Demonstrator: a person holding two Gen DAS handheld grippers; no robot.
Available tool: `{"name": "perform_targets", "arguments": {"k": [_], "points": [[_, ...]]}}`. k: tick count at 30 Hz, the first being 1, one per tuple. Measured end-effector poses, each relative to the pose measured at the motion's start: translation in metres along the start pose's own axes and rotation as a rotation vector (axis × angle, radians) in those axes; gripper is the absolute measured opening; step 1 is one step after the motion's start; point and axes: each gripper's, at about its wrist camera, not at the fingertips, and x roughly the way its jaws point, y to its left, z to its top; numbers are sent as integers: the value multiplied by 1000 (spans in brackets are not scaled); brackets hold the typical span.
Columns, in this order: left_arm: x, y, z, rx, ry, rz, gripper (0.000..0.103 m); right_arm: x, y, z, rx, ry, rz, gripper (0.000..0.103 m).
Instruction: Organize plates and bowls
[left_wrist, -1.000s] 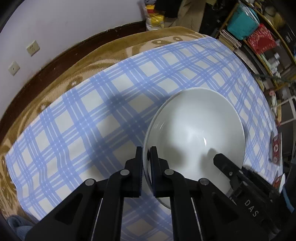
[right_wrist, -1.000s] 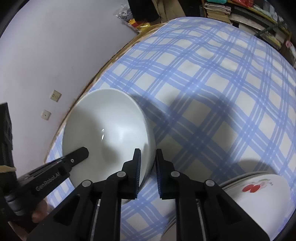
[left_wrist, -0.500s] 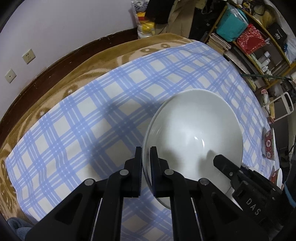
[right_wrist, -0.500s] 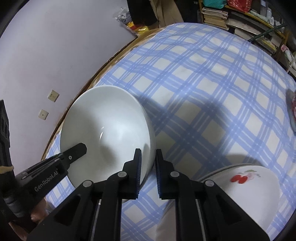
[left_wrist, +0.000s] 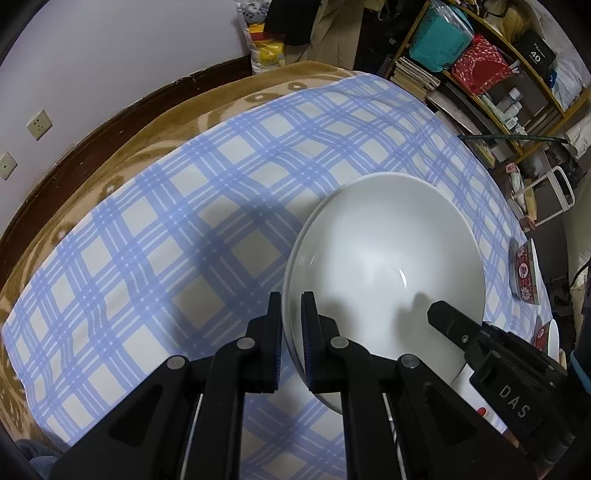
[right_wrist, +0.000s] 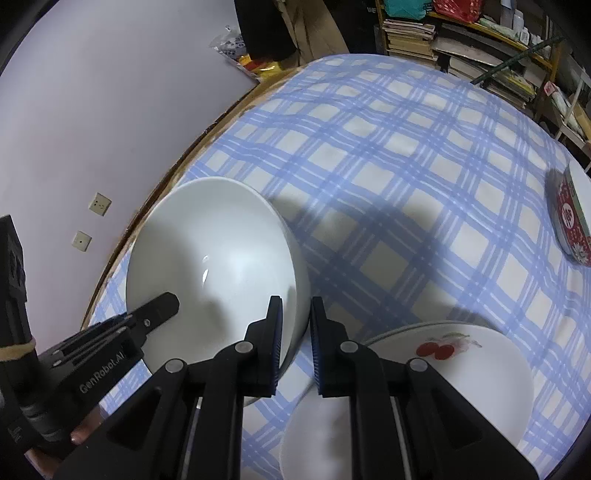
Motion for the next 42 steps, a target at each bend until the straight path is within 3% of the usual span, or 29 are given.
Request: {"name": "perform_targets", "arguments": {"k": [7,19,30,33,38,42], "points": [[17,-3,1,-14,44,-10,10,9,-11,-5,34,13,-7,16],[13,-9,-4,23,37,-6,10,9,-17,-13,54,-4,-11,15],[13,-5,-2,10,33,45,10,9,-18,-15,123,-15,52,15],[17,-1,-2,-6,55,28,10,12,-15,-14,103,-12,34,15],[19,-9,-5,35,49,71,10,15,-4,-14,15,7,-45,15],[17,-5,-5,12,58,36,10,16,1,-14,-29,5,-80,15]]}}
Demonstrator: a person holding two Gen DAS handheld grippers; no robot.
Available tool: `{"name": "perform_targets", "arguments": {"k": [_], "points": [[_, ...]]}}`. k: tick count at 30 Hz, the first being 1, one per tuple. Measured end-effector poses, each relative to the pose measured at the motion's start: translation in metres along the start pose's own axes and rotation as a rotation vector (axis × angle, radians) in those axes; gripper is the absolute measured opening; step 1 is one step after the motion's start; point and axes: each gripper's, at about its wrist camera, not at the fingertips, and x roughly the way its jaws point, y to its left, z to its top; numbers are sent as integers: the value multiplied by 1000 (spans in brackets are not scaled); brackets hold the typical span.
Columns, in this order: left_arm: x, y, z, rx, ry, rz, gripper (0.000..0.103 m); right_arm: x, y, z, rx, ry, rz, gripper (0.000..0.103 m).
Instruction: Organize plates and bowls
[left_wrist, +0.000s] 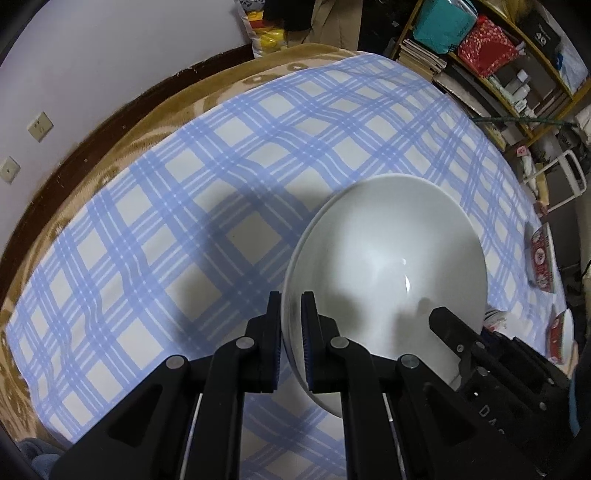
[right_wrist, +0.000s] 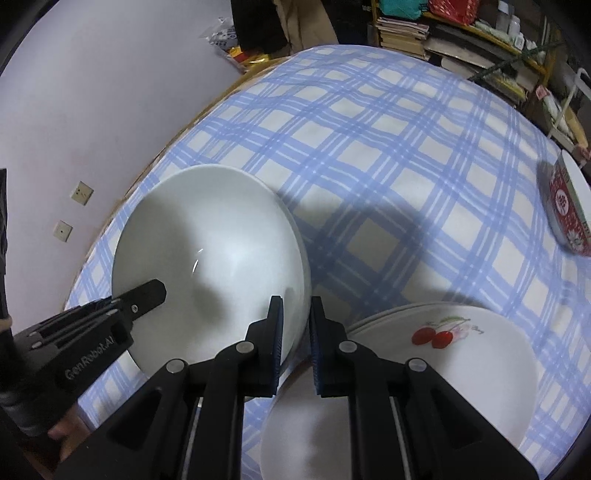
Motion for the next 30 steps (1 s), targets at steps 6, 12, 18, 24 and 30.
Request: {"name": "perform_targets", "arguments": {"k": [6,12,18,24,30], "points": [[-13,-5,-5,31,-27,25,11,-14,-7,-3,32,-39,33,15],[-39,-12,-13,96,-95,59,15,-40,-15,-5,41,-90,47,16],[-65,-23,-22,145,-155,74,23,-73,-33,-11,38,-141,-11,16],[-92,-59,-31,233,-206,45,49,-106,-70,-18,67,-185,-78,32],[-100,-102,-32,320,-230,60,75,-140,-115,-27,115,-261,-141,70]]}}
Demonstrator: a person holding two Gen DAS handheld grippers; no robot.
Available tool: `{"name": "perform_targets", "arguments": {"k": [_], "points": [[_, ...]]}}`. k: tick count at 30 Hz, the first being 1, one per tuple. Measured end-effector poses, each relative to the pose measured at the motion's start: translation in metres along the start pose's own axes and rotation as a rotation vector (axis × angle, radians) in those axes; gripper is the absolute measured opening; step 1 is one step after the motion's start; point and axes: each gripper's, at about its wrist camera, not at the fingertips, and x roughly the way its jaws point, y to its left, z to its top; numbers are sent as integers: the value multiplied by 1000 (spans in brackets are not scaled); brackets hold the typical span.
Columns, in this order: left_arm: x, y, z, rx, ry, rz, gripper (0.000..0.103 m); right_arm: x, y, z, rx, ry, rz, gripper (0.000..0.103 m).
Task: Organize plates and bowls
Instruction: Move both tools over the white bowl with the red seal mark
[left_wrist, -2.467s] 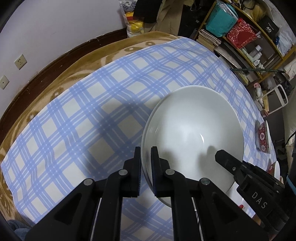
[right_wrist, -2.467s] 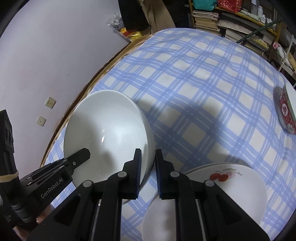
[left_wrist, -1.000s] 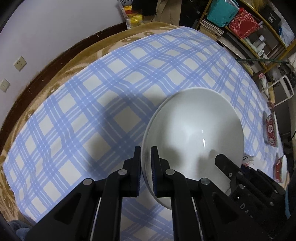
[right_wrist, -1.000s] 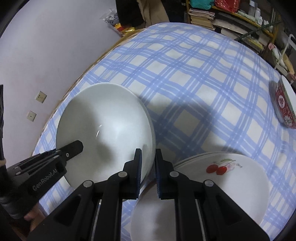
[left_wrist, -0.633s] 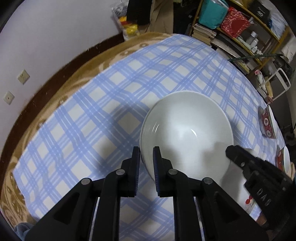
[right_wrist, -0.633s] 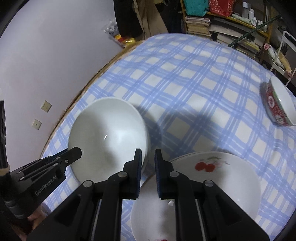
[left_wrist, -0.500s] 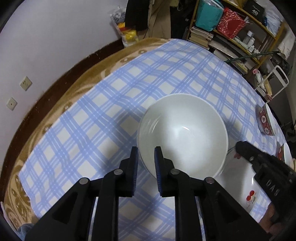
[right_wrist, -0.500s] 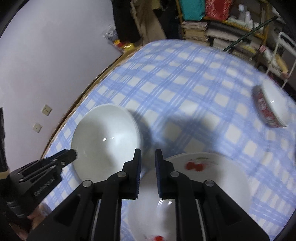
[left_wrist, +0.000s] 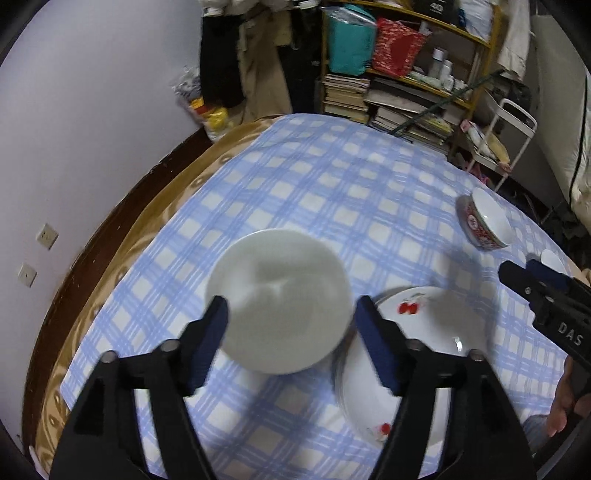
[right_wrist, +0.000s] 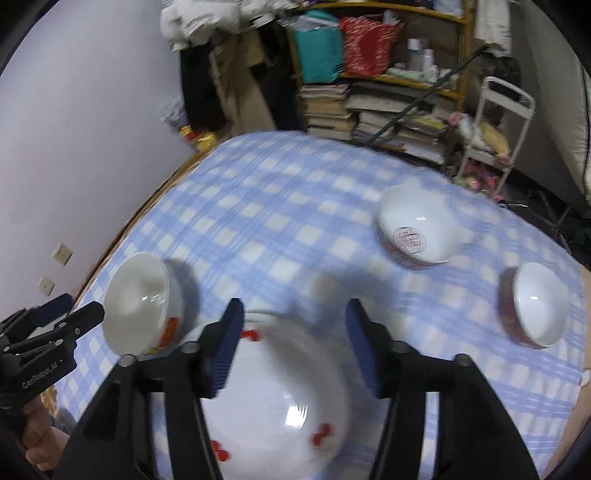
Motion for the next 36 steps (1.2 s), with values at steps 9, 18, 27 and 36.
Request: {"name": "perform_targets", "arguments": {"k": [9,18,27,36], "points": [[6,-57,25,65,-7,-20,81,-17,-65,14,60,-49,-66,99],[22,-112,65,81,-22,-51,84,-5,-114,34,115,-48,-82,99],[61,-171,100,156,-17,-54,85,24,-163,52,176,-18,-93,99],[108,-221,111,251,38,-40,85,58,-199,68,275,-2,-50,96]]}}
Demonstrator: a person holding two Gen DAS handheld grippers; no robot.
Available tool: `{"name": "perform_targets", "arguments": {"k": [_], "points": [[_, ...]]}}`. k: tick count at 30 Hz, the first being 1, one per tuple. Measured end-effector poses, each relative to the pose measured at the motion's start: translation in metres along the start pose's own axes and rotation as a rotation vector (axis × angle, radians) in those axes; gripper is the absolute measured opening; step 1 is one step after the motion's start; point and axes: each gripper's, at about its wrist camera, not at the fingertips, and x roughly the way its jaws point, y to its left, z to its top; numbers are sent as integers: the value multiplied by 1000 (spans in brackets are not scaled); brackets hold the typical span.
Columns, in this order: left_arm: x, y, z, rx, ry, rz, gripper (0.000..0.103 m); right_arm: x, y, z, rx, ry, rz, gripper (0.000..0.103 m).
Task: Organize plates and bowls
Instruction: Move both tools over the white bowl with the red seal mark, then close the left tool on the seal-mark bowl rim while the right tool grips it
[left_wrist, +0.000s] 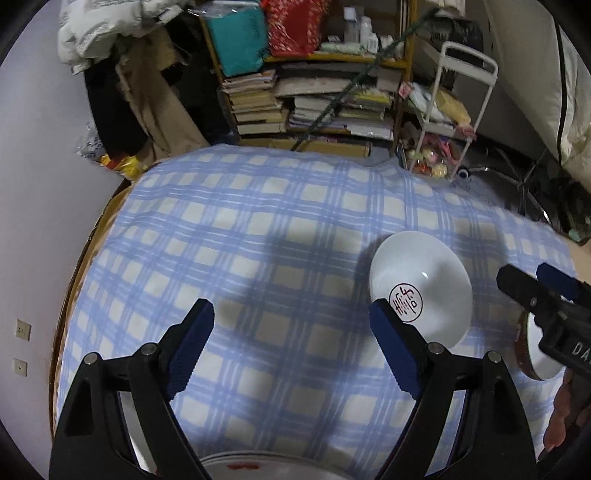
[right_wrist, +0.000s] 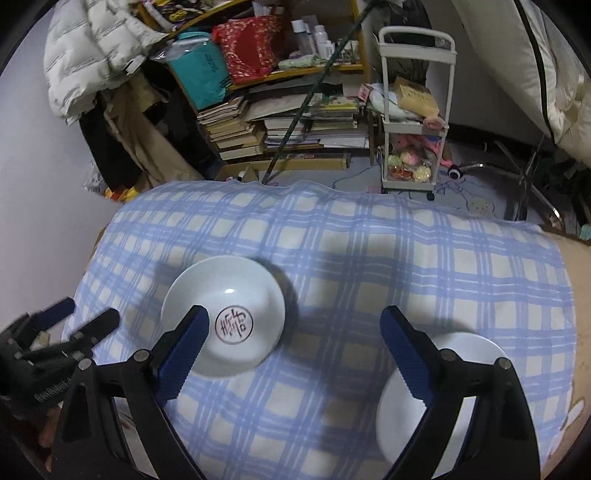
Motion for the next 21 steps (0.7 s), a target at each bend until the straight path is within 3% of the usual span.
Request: {"name": "perform_targets", "arguments": {"k": [13,19,21], "points": [[48,-31,8,87,105,-22,85,45,-5,9,15,92,22,86],[65,-31,4,39,160,-24,85,60,-1,10,-7,132,22,81],[67,-28,1,5,153,-35,74,65,3,11,-26,152,22,75]]}}
